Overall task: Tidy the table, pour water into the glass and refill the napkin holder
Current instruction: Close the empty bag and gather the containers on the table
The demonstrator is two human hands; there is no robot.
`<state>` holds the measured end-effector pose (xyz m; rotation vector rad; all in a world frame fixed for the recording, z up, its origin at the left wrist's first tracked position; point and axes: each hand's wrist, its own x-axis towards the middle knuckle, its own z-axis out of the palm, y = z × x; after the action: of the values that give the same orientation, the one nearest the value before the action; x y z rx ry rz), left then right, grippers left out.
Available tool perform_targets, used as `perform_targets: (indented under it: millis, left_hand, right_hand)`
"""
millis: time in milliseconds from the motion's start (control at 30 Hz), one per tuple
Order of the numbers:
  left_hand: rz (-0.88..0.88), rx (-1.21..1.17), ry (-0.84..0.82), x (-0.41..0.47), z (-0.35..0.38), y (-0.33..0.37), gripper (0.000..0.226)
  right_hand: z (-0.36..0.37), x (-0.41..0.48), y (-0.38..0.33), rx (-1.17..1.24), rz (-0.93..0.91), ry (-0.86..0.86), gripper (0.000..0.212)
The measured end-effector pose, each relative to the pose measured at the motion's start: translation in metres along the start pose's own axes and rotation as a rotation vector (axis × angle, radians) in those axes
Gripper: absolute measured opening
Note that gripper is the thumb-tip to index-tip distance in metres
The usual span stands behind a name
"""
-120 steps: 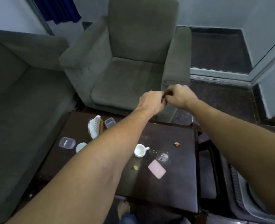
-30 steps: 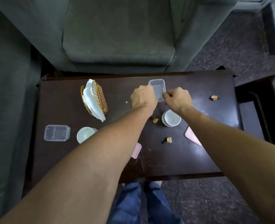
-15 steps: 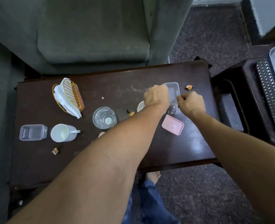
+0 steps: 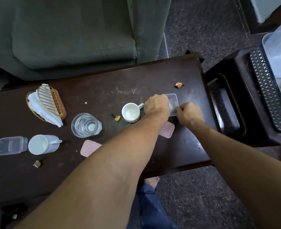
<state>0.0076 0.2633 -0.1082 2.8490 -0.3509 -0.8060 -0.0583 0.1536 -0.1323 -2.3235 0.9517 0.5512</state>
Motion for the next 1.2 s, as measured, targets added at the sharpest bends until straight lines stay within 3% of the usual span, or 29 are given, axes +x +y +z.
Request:
perform_targets:
  millis: [167,333,533,700,900,1100,1200]
  left_hand:
    - [-0.001,-0.002,0.058,0.003,-0.006,0.0,0.032]
    - [0.031,-0.032,0.149,0.013,-0.022,-0.003,0.024]
    - [0.071,-0.14,0.145,0.037,-0.026,0.003,0.027]
    - [0.048,-0.185,0.207,0.055,-0.018,0.013,0.028]
    - [0.047,-0.196,0.232,0.064,-0.021,0.002,0.027]
    - [-0.083,-0.257,0.315,0.052,-0.046,-0.026,0.027]
    - [-0.124,-0.246,0.313,0.037,-0.057,-0.045,0.029]
  right_hand:
    - [-0.015,0.005,-0.005,-0.001,0.009,0.099,0.048]
    - [-0.036,0.024,-0.026,-0.002,-0.057,0.234,0.034]
    - [-0.036,0.052,-0.051,-0.085,-0.094,0.25,0.026]
    - [-0.027,0.072,-0.05,-0.226,-0.082,0.208,0.034]
    - [-0.027,0.08,-0.047,-0.167,-0.1,0.265,0.029]
    - [-0.027,0.042,-0.043,-0.137,-0.252,0.37,0.029]
    - [-0.023,0.016,-0.041,-0.213,-0.349,0.319,0.028]
